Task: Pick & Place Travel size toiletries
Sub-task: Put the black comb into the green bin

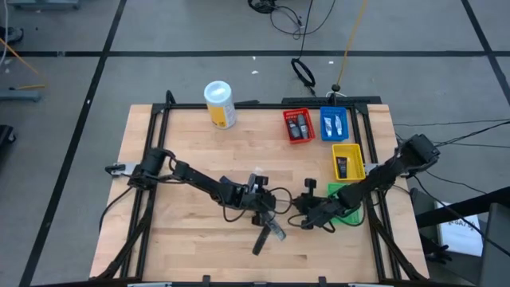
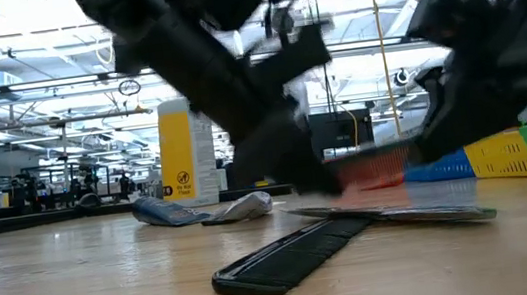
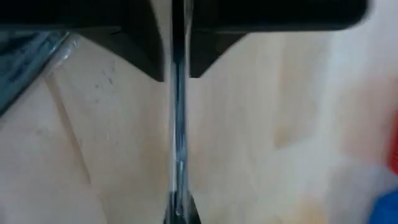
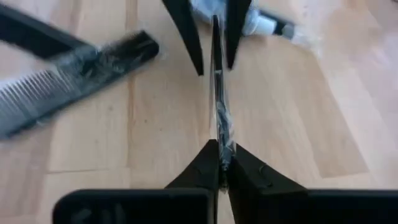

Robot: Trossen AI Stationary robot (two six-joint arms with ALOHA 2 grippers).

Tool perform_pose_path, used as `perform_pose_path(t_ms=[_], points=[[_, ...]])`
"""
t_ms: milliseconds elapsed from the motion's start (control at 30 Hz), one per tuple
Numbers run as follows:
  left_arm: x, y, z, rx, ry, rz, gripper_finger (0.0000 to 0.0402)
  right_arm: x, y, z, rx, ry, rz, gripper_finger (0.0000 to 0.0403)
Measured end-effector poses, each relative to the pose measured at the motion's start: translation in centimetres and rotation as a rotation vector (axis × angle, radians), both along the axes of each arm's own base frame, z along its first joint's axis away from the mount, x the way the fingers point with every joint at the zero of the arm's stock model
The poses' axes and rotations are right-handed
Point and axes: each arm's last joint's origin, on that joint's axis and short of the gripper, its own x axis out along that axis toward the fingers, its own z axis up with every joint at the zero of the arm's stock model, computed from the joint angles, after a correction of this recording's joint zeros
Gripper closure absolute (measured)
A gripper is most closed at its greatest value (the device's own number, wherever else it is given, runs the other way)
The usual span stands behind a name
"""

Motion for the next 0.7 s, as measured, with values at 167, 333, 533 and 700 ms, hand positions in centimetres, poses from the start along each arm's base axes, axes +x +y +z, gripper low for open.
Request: perform_pose_path(t_ms=[167,333,533,700], points=[[-1.4,-0.2,5.7,-0.035,-0.063,0.020,0.0192,-1.2,0.9,4.4,0.073,0.020,-0.031,0.0398],[-3.5,-0.6,11.0,-0.066,-0.178,0.122,0.0116,-3.5,1.7,11.4,0.268,0.248,-0.138,0.0399],[-4.8,-2.0,11.8,0.044,-0.231,0.190,0.0093,-7.8,1.2,17.6,0.496,0.685,-0.485,0.0400],[-5.3,-2.5,10.5,0.057,-0.215,0.198,0.0108,-9.9,1.2,19.0,0.503,0.796,-0.687,0.0399]])
